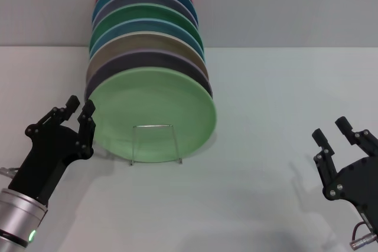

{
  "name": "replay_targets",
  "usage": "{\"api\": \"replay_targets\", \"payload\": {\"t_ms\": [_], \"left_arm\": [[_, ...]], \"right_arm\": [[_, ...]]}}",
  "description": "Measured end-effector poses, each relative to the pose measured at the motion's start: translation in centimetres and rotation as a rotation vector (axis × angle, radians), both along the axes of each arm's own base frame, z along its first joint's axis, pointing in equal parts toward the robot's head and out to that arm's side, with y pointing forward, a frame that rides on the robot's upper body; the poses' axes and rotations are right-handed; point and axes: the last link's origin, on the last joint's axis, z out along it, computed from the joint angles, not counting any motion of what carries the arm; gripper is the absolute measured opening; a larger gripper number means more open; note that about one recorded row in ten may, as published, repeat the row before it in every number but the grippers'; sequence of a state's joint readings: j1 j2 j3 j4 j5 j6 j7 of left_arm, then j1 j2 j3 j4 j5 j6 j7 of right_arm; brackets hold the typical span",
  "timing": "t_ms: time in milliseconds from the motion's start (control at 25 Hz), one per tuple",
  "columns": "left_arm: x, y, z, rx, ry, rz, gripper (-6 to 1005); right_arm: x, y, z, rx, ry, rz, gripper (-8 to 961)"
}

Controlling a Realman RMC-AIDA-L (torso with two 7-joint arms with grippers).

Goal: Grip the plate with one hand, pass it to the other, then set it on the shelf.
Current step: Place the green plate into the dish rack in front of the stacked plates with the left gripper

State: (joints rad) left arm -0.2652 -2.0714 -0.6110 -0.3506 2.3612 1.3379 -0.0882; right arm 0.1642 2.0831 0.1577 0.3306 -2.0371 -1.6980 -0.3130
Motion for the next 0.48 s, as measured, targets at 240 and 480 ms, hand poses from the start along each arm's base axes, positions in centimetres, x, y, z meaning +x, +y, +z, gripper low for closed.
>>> {"api": "replay_targets", "payload": {"t_ms": [240, 480], "left_arm": [[0.5, -2.0, 1.6, 0.092, -0.062, -0.079, 302], [1.4, -6.1, 4.6, 0.236, -0.212, -0.236, 477]], "right_arm": [[0.0, 0.3, -0.1, -0.012, 0.004, -0.001, 333], [0.1, 1.2, 0.6, 0.025, 0.013, -0.012, 332]]}}
